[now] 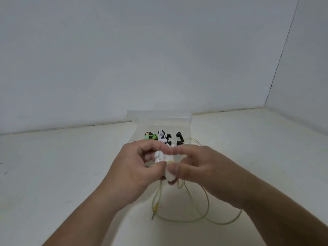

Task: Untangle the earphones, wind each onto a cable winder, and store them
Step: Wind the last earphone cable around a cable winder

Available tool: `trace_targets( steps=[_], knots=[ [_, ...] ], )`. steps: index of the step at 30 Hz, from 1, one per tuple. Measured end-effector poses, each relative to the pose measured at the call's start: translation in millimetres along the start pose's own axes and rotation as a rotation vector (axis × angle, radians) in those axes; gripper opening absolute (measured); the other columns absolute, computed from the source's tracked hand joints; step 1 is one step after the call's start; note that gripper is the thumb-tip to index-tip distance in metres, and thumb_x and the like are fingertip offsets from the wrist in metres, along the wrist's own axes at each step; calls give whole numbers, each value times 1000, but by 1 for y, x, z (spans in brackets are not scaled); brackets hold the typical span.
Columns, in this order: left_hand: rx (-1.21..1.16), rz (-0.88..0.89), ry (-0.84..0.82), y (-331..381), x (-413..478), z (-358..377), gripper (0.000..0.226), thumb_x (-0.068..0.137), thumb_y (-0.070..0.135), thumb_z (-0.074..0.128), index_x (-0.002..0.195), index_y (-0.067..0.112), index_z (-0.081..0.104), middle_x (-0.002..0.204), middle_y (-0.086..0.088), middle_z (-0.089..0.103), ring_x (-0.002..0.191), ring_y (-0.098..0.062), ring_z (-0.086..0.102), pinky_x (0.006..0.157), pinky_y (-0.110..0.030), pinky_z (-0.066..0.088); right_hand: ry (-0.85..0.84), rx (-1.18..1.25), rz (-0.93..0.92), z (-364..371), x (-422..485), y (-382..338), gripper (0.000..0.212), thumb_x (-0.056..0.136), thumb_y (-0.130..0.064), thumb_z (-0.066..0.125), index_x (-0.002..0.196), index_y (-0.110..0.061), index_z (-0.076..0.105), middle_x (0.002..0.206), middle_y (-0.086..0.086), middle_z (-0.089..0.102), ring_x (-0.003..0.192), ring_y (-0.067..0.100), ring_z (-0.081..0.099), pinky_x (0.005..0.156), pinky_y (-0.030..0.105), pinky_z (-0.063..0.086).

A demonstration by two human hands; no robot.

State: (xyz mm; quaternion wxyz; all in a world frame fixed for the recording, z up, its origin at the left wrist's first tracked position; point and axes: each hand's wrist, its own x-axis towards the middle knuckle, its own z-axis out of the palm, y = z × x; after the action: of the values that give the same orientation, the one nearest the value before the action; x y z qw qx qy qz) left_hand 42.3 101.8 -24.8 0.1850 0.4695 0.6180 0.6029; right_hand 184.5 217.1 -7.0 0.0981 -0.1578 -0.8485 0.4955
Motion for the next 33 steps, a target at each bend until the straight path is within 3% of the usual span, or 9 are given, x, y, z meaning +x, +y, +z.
trace_targets(
  steps=[2, 4, 6, 8, 10, 16, 21, 25, 33],
  knots=[
    [-1, 15, -6, -1, 1, 0, 21, 74, 1, 68, 84, 17, 77, 55, 16, 58, 53, -3, 57, 56, -20, 52, 30, -35, 15, -1, 2, 1, 29, 88, -49, 66, 108, -29, 71, 72, -3, 75, 71, 28, 67, 85, 49, 54],
    [4, 12, -27, -3, 0, 0, 24, 78, -4, 68, 88, 16, 78, 54, 19, 54, 53, -1, 53, 57, -20, 53, 124, -27, 41, -5, 2, 3, 24, 94, -35, 64, 82, -18, 75, 54, -4, 62, 53, 22, 53, 65, 43, 51],
    [16, 0, -55, -3, -1, 0, 31, 82, -11, 66, 93, 16, 77, 58, 19, 57, 57, -1, 55, 58, -20, 53, 220, 43, 74, -8, 2, 3, 35, 97, -31, 60, 68, -14, 71, 49, -6, 49, 52, 15, 45, 66, 41, 50],
    [-38, -3, -96, -2, -1, 3, 32, 80, -4, 67, 98, 20, 77, 78, 9, 70, 71, -8, 65, 60, -23, 55, 259, 107, 95, -8, 3, 3, 41, 98, -30, 57, 61, -15, 67, 53, -5, 50, 53, 11, 47, 78, 47, 56],
    [-85, -4, -125, -2, -2, 4, 40, 77, 1, 64, 107, 26, 73, 98, 0, 72, 84, -17, 69, 64, -26, 55, 267, 211, 102, -5, 5, 1, 42, 100, -25, 55, 59, -15, 62, 61, 2, 59, 57, 13, 57, 84, 53, 55],
    [-103, 2, -162, -4, -3, 5, 59, 92, -10, 58, 128, 36, 57, 121, 8, 63, 91, -19, 69, 76, -32, 58, 361, 319, 62, 2, 5, -3, 42, 99, -15, 53, 58, -9, 64, 65, 10, 70, 61, 17, 65, 78, 43, 59],
    [-157, -41, -154, -8, -3, 7, 59, 85, 11, 62, 137, 37, 47, 122, 4, 60, 84, -16, 67, 75, -36, 59, 415, 329, 42, 5, 8, 3, 40, 96, -19, 57, 59, -9, 67, 80, 12, 72, 81, 18, 64, 86, 41, 50],
    [-301, -110, -169, -10, -1, 5, 54, 80, 13, 70, 129, 31, 60, 124, -7, 62, 92, -25, 69, 71, -37, 58, 375, 537, 58, 2, 10, 4, 41, 97, -11, 55, 57, -10, 62, 62, 5, 63, 61, 15, 54, 72, 36, 46],
    [-723, -283, -258, -10, 3, -3, 76, 58, 12, 95, 127, 7, 63, 111, -17, 68, 87, -27, 71, 68, -36, 59, 304, 781, 72, -1, 10, 6, 38, 96, -9, 55, 58, -5, 61, 63, 12, 59, 60, 21, 53, 72, 36, 49]
  ],
)
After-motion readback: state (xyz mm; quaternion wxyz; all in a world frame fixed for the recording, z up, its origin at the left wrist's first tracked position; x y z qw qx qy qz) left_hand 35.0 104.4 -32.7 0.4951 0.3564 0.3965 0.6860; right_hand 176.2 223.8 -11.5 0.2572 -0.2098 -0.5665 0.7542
